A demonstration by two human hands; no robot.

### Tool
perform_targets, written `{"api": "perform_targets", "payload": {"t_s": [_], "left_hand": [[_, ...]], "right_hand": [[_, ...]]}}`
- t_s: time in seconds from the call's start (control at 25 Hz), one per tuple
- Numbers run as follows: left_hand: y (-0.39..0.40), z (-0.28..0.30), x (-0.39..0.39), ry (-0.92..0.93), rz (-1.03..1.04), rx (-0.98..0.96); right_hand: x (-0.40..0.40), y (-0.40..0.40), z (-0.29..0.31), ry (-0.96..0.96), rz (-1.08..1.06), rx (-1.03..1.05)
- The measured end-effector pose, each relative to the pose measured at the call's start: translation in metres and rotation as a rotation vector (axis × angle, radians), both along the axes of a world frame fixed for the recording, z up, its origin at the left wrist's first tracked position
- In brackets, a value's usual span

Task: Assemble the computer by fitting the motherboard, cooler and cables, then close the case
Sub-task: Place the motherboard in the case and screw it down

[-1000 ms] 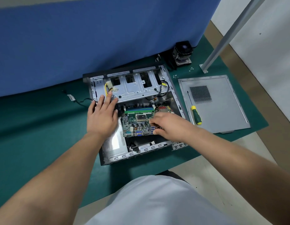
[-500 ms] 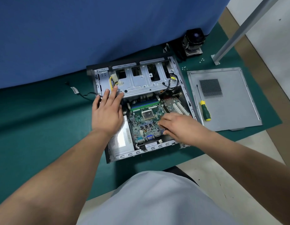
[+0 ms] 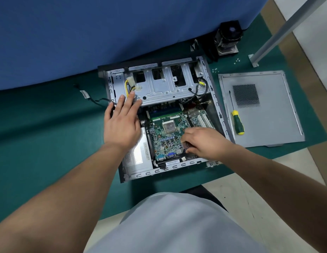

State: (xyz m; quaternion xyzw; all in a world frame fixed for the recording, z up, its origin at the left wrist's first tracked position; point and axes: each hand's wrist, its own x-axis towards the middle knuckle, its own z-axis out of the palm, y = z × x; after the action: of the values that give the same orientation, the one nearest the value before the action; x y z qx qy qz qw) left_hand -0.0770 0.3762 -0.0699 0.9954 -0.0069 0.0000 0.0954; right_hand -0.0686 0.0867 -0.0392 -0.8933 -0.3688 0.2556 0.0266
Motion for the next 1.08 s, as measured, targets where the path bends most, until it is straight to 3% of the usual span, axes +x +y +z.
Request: {"api": "perform_targets", "payload": {"t_s": [0.28, 0.8, 1.08], "left_hand": [[0.001, -0.003, 0.002, -0.007, 0.002, 0.014], [0.001, -0.007, 0.003, -0.038, 0.006, 0.039], [0.001, -0.009, 0.003, -0.054, 0.006, 0.05]], "right_hand": [[0.024, 0.014, -0.032, 0.061, 0.178, -0.133], [0.032, 0.016, -0.061, -0.008, 0.263, -0.07], [0.024, 0.017, -0.062, 0.125, 0.454, -0.148]]}}
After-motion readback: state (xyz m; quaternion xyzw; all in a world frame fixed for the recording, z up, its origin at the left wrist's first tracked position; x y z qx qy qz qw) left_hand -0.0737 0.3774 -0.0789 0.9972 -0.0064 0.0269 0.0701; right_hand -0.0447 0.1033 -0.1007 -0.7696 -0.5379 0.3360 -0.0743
